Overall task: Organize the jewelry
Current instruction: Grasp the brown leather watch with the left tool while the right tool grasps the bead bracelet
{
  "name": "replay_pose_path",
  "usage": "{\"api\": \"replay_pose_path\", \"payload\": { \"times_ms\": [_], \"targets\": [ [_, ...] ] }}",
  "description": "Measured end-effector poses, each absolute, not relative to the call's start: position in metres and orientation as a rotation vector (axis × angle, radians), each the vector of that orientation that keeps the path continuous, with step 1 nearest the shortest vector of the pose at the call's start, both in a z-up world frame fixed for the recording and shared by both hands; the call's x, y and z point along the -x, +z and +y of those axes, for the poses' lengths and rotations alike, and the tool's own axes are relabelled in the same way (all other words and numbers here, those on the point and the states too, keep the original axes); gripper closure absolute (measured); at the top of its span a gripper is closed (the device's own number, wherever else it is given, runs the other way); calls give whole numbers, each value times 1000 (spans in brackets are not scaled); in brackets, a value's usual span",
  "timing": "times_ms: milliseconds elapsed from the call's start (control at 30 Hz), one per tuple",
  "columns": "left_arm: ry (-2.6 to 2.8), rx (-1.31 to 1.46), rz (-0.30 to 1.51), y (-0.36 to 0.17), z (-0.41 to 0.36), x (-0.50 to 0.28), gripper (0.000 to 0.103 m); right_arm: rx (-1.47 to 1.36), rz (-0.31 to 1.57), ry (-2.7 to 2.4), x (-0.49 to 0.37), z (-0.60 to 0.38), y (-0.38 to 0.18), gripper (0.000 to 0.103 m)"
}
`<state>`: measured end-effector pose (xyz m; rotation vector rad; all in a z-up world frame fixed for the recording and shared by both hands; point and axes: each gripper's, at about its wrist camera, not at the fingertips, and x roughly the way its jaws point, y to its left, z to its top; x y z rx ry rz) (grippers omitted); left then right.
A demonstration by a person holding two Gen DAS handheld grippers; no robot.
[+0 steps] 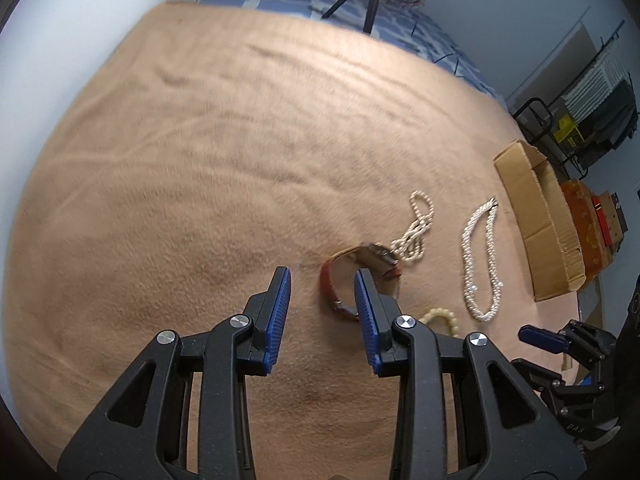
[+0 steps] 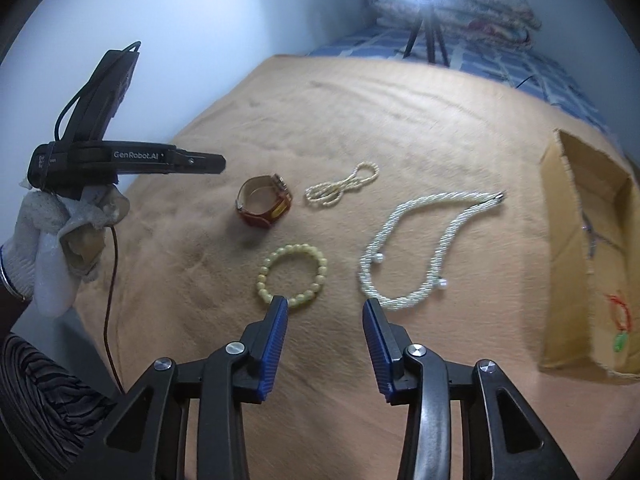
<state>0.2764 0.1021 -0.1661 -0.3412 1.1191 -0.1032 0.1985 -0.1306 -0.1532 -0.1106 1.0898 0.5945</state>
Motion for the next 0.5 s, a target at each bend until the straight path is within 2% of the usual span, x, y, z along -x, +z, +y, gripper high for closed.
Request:
{"api": "replay_pose_path", "payload": {
  "times_ms": [500],
  "targets": [
    [-108, 335, 1193, -198, 94, -293, 70, 3, 1221, 563, -229, -111, -197, 73]
  ]
}}
